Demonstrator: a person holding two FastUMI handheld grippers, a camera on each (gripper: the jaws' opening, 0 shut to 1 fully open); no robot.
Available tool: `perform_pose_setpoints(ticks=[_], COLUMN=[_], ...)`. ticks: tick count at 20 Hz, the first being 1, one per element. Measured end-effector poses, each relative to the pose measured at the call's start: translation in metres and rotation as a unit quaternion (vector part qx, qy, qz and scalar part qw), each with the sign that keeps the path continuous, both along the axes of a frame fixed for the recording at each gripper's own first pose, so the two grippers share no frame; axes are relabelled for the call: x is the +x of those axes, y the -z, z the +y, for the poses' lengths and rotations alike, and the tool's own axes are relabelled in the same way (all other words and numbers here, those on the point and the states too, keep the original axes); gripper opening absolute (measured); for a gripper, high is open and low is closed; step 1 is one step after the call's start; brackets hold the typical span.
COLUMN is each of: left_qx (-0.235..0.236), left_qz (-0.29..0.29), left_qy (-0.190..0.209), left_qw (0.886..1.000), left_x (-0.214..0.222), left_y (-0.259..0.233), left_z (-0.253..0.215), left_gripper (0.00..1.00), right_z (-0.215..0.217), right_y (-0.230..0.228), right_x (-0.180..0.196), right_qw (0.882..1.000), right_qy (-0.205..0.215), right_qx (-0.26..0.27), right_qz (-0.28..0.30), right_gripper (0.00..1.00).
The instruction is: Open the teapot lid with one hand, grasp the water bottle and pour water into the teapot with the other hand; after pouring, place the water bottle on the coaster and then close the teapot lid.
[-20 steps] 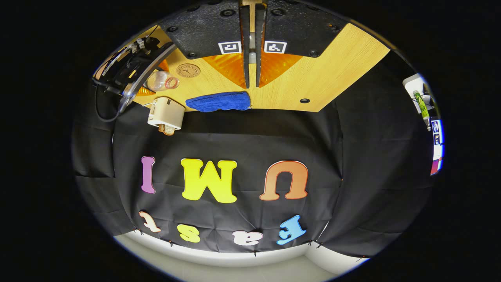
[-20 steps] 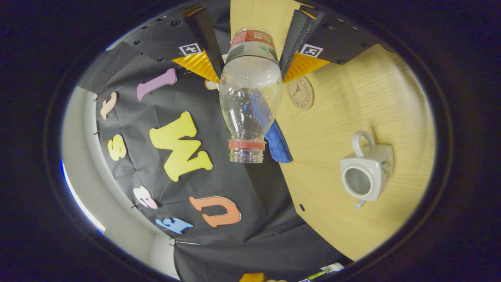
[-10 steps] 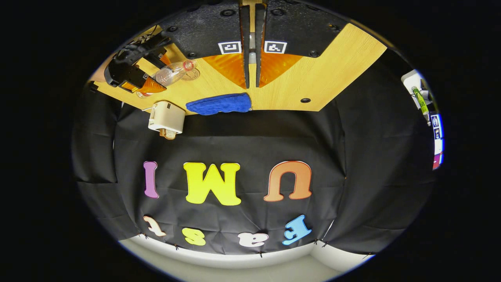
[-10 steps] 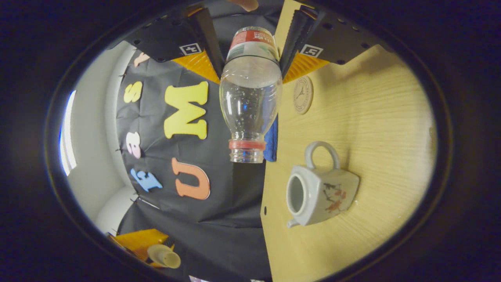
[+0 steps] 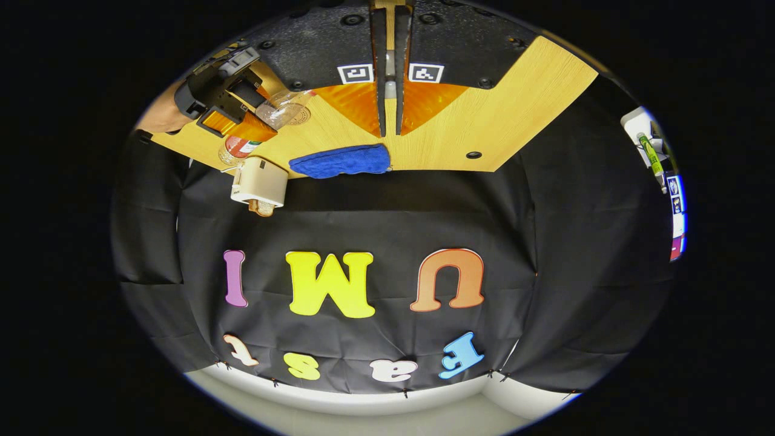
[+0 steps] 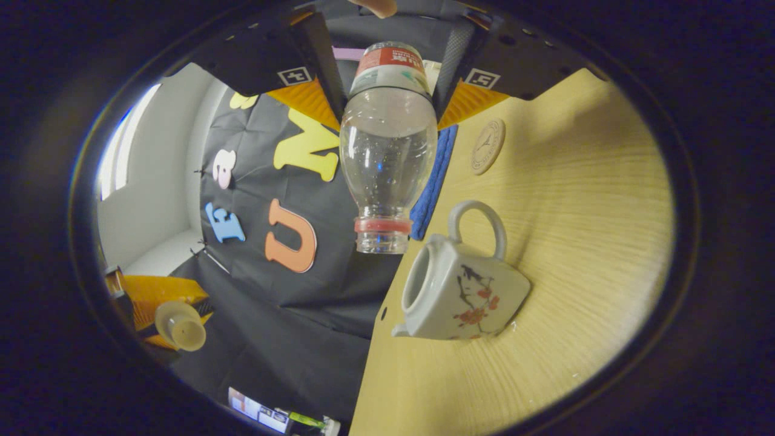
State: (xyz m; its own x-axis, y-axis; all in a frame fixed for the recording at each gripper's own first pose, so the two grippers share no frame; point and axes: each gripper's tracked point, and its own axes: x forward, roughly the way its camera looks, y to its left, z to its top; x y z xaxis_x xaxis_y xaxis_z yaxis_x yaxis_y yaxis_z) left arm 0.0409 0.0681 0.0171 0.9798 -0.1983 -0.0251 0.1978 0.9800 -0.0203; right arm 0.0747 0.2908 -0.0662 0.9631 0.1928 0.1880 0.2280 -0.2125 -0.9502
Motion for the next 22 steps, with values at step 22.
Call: perform_pose_setpoints(ticks=[22], left_qx=[0.002], left_qz=[0.002], left_qy=[0.002], left_qw=[1.0], left_x=[0.002], left_y=[0.002], left_z=[0.001], left_gripper=[0.07], right_z=[0.02], right_y=[-0.037], right_x=[-0.008], right_qw=[0.989], right_qy=[-0.009], right_qx=[-0.124], right_qz=[-0.085], right_gripper=[0.78])
